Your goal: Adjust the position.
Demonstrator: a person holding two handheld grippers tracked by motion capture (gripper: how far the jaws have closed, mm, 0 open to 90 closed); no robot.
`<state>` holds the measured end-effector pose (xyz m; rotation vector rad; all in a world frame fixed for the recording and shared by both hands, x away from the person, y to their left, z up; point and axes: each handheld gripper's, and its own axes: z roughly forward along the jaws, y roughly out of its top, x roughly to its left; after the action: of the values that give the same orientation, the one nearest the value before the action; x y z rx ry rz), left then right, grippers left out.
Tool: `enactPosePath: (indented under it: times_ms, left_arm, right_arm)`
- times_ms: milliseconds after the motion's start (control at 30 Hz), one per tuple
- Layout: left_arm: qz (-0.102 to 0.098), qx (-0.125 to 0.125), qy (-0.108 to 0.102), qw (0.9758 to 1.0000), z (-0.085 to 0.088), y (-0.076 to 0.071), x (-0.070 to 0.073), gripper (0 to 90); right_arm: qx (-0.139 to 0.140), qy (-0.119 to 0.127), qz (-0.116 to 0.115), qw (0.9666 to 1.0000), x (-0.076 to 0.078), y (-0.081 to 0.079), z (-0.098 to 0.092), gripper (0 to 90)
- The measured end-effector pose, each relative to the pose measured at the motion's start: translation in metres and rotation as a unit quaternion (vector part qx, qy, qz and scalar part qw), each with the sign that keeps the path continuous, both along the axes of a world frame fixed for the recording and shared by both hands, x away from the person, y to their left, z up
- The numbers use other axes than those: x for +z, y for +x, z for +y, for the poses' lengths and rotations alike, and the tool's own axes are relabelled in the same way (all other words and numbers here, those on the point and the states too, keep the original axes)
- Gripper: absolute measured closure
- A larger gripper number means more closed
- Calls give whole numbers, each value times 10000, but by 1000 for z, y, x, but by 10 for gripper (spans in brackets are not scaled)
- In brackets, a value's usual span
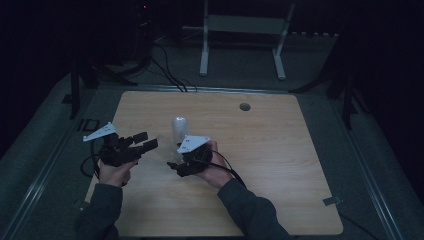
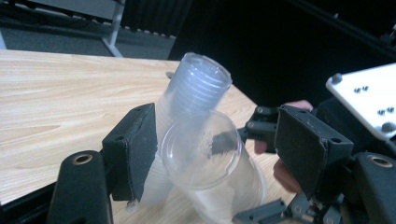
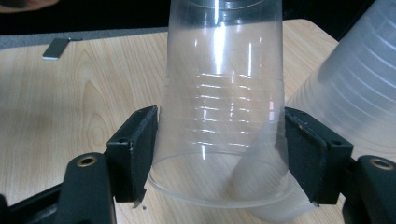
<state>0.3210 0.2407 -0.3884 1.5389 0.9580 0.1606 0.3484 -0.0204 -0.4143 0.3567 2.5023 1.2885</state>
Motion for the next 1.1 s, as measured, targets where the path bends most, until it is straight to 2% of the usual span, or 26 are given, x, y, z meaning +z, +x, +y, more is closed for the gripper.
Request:
enactPosePath:
  times_ms: [100, 267, 367, 400, 433, 467, 500, 533, 567, 600, 633, 667, 733, 833, 1100]
  left_arm:
    - [-2, -23, 122, 9999, 3, 0, -1, 303]
    - [-14, -49, 171, 9998, 5, 0, -2, 303]
    - [-124, -73, 359, 9993, 5, -1, -1, 304]
    - [-124, -73, 359, 9993, 5, -1, -1, 304]
    - [-191, -89, 481, 9986, 5, -2, 0, 304]
    - [-191, -89, 481, 9986, 5, -2, 0, 305]
    - [-270, -97, 601, 9978, 6, -3, 0, 305]
    - [-270, -97, 601, 9978, 6, -3, 0, 306]
    - [-323, -107, 716, 9968, 6, -4, 1, 306]
    - [-323, -107, 716, 9968, 6, -4, 1, 307]
    - [-369, -123, 825, 9958, 7, -4, 1, 311]
    - [-369, -123, 825, 9958, 7, -4, 1, 314]
    - [-399, -150, 952, 9945, 8, -5, 2, 321]
    - [-460, -181, 1172, 9919, 10, -7, 3, 323]
    - [-556, -156, 1600, 9854, 15, -11, 5, 316]
  right_arm:
    - [19, -136, 1, 9999, 2, 1, 0, 302]
    - [15, -242, -6, 9997, 3, 2, 0, 302]
    - [22, -362, -6, 9993, 6, 3, 1, 302]
    - [22, -362, -6, 9993, 6, 3, 1, 302]
    - [37, -424, -10, 9991, 7, 3, 1, 302]
    - [37, -424, -10, 9991, 7, 3, 1, 302]
    - [51, -465, -17, 9989, 8, 3, 1, 301]
    - [51, -465, -17, 9989, 8, 3, 1, 301]
    - [59, -525, 1, 9986, 8, 4, 2, 301]
    - [59, -525, 1, 9986, 8, 4, 2, 301]
    - [83, -582, -1, 9983, 8, 4, 2, 301]
    - [83, -582, -1, 9983, 8, 4, 2, 301]
    - [107, -649, -1, 9978, 9, 5, 3, 301]
    - [148, -718, -21, 9973, 10, 5, 3, 302]
    - [168, -835, -43, 9964, 10, 6, 4, 302]
